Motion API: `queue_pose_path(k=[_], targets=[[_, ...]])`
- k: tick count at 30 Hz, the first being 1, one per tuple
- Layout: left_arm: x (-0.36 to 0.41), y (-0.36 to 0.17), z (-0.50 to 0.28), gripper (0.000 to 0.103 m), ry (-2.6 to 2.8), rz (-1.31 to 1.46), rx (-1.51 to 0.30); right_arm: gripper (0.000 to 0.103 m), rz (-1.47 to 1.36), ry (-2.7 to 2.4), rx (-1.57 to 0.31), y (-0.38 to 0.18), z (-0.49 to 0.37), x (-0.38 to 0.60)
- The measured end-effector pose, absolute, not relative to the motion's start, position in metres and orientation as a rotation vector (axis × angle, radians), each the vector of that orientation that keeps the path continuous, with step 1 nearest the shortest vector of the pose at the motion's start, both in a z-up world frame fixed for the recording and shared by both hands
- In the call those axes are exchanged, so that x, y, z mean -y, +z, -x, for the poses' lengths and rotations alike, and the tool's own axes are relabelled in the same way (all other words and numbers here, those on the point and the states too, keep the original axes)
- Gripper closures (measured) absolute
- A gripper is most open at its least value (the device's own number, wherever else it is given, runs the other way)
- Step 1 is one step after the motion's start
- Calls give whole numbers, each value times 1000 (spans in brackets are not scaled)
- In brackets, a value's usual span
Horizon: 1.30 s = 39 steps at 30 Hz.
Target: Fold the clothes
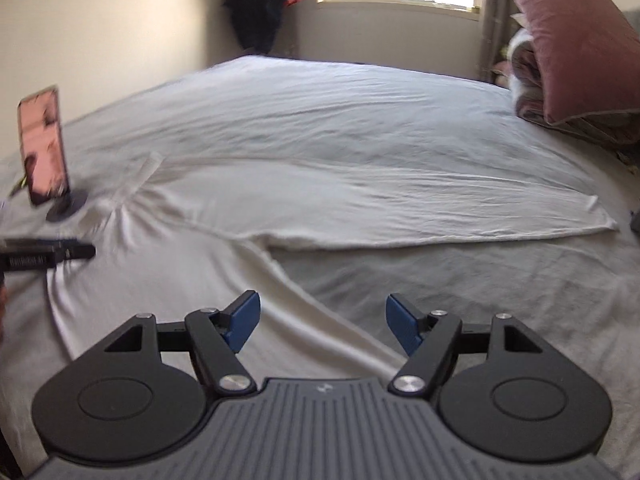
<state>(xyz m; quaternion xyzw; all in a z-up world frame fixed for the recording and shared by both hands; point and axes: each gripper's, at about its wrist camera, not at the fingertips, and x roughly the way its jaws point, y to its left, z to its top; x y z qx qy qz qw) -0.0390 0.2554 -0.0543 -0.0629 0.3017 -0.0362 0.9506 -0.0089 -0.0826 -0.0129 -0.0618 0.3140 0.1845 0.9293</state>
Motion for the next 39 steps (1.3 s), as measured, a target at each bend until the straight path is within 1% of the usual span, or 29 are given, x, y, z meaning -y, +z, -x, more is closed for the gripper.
queue_pose_path(k=[5,11,16,21,25,31,36,38,39], targets=[[-253,-49,53,61,-45,25,-625,30,229,398,-633,-23,21,65],[-241,-24,57,59,-57,32,-575,27,269,407,-618,-24,30,58],[-205,-8,42,58,-146,32,-557,27,267,417,-607,-6,39,71],[-147,-8,37,54,-322,20,-567,27,248,425,-596,18,58,134],[-101,-15,36,53,-450,19,-599,27,246,322,-637,20,74,199],[-35,-24,39,45,-623,-20,-628,27,271,157,-699,23,111,291],[7,-35,48,44,-723,-91,-641,41,207,23,-758,14,128,350],[19,-40,51,43,-751,-109,-648,52,159,1,-786,7,130,368],[23,-42,53,43,-761,-114,-653,55,139,1,-801,3,130,373]])
